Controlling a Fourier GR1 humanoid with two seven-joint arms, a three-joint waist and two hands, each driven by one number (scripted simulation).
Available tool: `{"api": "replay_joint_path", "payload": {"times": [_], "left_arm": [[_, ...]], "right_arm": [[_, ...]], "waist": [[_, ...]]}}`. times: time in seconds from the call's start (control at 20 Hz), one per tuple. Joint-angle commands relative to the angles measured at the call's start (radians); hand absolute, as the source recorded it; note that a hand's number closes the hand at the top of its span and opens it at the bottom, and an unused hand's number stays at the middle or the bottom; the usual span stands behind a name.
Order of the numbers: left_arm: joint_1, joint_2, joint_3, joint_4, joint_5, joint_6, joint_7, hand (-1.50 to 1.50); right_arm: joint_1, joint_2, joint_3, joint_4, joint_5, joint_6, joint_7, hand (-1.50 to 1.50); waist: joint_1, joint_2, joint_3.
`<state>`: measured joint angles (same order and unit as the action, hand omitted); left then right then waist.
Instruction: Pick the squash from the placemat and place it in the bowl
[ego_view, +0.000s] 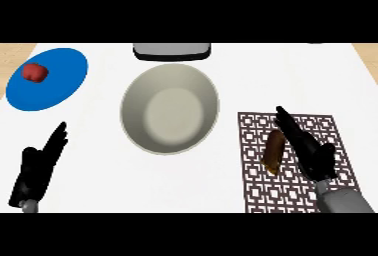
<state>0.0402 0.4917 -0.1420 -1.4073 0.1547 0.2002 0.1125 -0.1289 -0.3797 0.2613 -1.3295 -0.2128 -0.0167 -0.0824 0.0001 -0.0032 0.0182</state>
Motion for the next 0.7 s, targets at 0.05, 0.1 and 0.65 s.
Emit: {"api": "replay_joint_path", "payload": {"times": [0.05, 0.1, 0.65], "left_arm": [[-0.041, -0.019, 0.015, -0.067, -0.037, 0.049, -0.043, 0.00], [-0.096, -0.016, 0.018, -0.089, -0.050, 0.070, -0.022, 0.00], [-0.222, -0.058, 0.003, -0.193, -0.098, 0.139, 0.020, 0.00]], "right_arm": [[0.036, -0.095, -0.136, -0.063, -0.173, 0.200, -0.119, 1.50], [0.020, -0.112, -0.176, -0.035, -0.211, 0.256, -0.189, 1.50], [0.209, -0.301, -0.510, 0.197, -0.209, 0.470, -0.729, -1.50]], "waist": [[-0.015, -0.001, -0.017], [-0.023, 0.000, -0.014], [-0.028, 0.001, -0.014]]}}
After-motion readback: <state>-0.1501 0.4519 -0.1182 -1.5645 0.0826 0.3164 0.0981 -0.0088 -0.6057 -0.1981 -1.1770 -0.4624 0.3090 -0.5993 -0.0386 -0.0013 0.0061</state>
